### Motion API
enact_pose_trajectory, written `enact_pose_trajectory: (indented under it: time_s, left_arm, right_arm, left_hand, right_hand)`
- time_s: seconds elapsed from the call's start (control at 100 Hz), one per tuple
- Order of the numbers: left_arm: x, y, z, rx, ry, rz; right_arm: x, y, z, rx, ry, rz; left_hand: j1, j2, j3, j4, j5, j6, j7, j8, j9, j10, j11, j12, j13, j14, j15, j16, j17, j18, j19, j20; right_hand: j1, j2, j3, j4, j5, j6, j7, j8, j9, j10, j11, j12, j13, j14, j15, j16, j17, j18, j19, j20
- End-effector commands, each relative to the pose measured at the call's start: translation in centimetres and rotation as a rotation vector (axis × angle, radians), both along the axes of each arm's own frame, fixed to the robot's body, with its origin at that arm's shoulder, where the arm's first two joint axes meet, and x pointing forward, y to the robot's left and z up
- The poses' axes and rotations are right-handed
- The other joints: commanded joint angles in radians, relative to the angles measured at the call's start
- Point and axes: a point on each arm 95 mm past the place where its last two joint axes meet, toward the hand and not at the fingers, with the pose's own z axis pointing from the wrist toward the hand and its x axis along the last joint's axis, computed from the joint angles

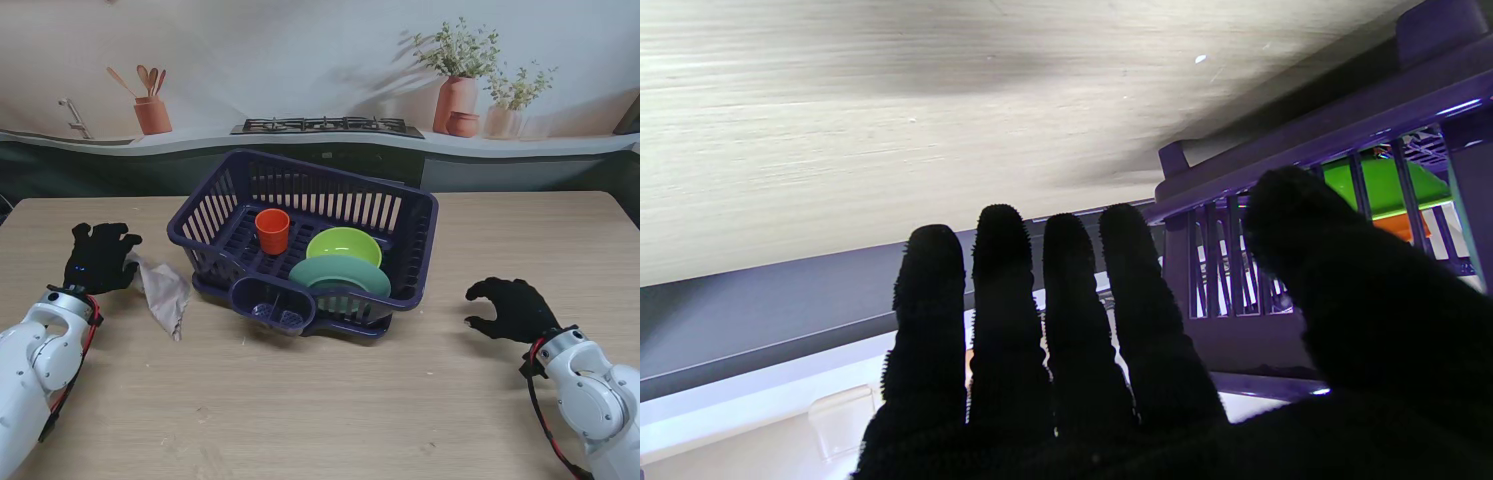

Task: Clear dishes and wipe the table

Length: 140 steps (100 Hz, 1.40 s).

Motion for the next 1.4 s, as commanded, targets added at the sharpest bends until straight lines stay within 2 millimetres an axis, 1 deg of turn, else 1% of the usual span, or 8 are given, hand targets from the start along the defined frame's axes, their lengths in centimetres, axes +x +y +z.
enact_pose_trajectory:
  time_s: [0.0, 0.07, 0.15, 0.33, 0.41, 0.82, 0.95, 1.39]
  left_arm:
    - [-0.3, 0.0, -0.2, -0.008, 0.008, -0.004]
    - [-0.6, 0.2, -0.4, -0.008, 0.004, -0.006]
    - [-1.0, 0.3, -0.6, -0.017, 0.0, -0.01]
    - [-1.7, 0.6, -0.6, -0.044, -0.029, -0.023]
    - [-2.1, 0.6, -0.5, -0.071, -0.036, -0.022]
    - [-5.0, 0.4, 0.2, -0.167, -0.051, -0.041]
    - [-6.3, 0.2, 0.1, -0.172, -0.046, -0.039]
    - [-9.6, -1.4, 0.3, -0.266, -0.007, -0.046]
  right_arm:
    - [-0.2, 0.1, -0.2, -0.004, 0.012, 0.01]
    - [-0.2, 0.2, -0.2, -0.005, 0.015, 0.01]
    - [-0.2, 0.2, -0.2, -0.005, 0.016, 0.011]
    - [-0.2, 0.2, -0.3, -0.006, 0.018, 0.013]
    - [-0.2, 0.2, -0.3, -0.005, 0.019, 0.011]
    - [-0.3, 0.3, -0.3, 0.0, 0.024, 0.015]
    - [-0.3, 0.3, -0.3, 0.006, 0.025, 0.019]
    - [-1.0, 0.4, -0.4, 0.028, 0.037, 0.037]
  left_hand:
    - [-0.032, -0.001, -0.009, 0.011, -0.047, -0.016, -0.009, -0.003, -0.033, -0.034, -0.02, -0.029, -0.026, -0.041, -0.036, -0.027, -0.023, -0.044, -0.174, -0.058]
    - [-0.071, 0.0, -0.024, 0.007, -0.057, -0.041, 0.007, 0.006, -0.027, -0.059, -0.032, -0.035, -0.03, -0.083, -0.068, -0.047, -0.035, -0.076, -0.353, -0.034]
    - [-0.096, 0.01, -0.044, 0.005, -0.061, -0.058, 0.025, 0.015, -0.026, -0.079, -0.04, -0.038, -0.045, -0.11, -0.093, -0.059, -0.026, -0.097, -0.527, 0.1]
    - [-0.145, 0.046, -0.082, 0.002, -0.072, -0.095, 0.061, 0.035, -0.047, -0.11, -0.05, -0.043, -0.124, -0.133, -0.145, -0.062, -0.014, -0.111, -0.591, 0.058]
    - [-0.136, 0.063, -0.102, 0.006, -0.062, -0.099, 0.09, 0.049, -0.035, -0.097, -0.037, -0.038, -0.122, -0.094, -0.124, -0.017, -0.018, -0.104, -0.569, 0.078]
    - [-0.086, 0.1, -0.133, 0.018, 0.053, -0.032, 0.172, 0.093, 0.146, -0.007, 0.071, 0.024, 0.055, 0.076, 0.156, 0.128, 0.166, 0.034, -0.182, 0.474]
    - [-0.079, 0.112, -0.152, 0.02, 0.061, -0.031, 0.204, 0.121, 0.172, 0.01, 0.113, 0.045, 0.093, 0.105, 0.235, 0.16, 0.069, 0.038, 0.3, 0.222]
    - [-0.077, 0.155, -0.229, 0.011, 0.137, -0.012, 0.232, 0.133, 0.265, 0.055, 0.148, 0.059, 0.2, 0.184, 0.328, 0.177, 0.213, 0.1, 0.55, 0.311]
  right_hand:
    - [-0.005, 0.001, -0.022, 0.011, 0.002, -0.005, -0.005, 0.005, -0.002, -0.006, -0.007, -0.009, -0.018, 0.009, 0.0, -0.003, -0.017, -0.004, -0.005, -0.004]
    - [-0.006, 0.001, -0.023, 0.011, 0.002, -0.005, -0.005, 0.005, -0.002, -0.007, -0.007, -0.009, -0.019, 0.011, 0.0, -0.003, -0.017, -0.003, -0.005, -0.004]
    - [-0.005, 0.001, -0.023, 0.012, 0.002, -0.004, -0.005, 0.006, -0.003, -0.006, -0.007, -0.01, -0.018, 0.01, 0.001, -0.003, -0.017, -0.003, -0.005, -0.003]
    - [-0.005, 0.001, -0.023, 0.012, 0.002, -0.005, -0.005, 0.006, -0.002, -0.007, -0.007, -0.01, -0.018, 0.01, 0.0, -0.003, -0.018, -0.005, -0.006, -0.002]
    - [-0.006, 0.001, -0.023, 0.011, 0.002, -0.005, -0.005, 0.006, -0.002, -0.005, -0.007, -0.01, -0.018, 0.01, 0.0, -0.003, -0.018, -0.004, -0.006, -0.002]
    - [-0.007, 0.003, -0.024, 0.011, 0.003, -0.004, -0.005, 0.006, -0.002, -0.005, -0.008, -0.01, -0.02, 0.01, 0.0, -0.003, -0.019, -0.005, -0.007, 0.0]
    - [-0.008, 0.003, -0.025, 0.011, 0.002, -0.005, -0.006, 0.005, -0.002, -0.006, -0.007, -0.01, -0.019, 0.009, 0.0, -0.003, -0.02, -0.002, -0.007, 0.001]
    - [-0.015, 0.01, -0.031, 0.01, 0.001, -0.005, -0.008, 0.005, -0.004, -0.008, -0.009, -0.01, -0.021, 0.009, -0.003, -0.004, -0.022, 0.0, -0.008, 0.002]
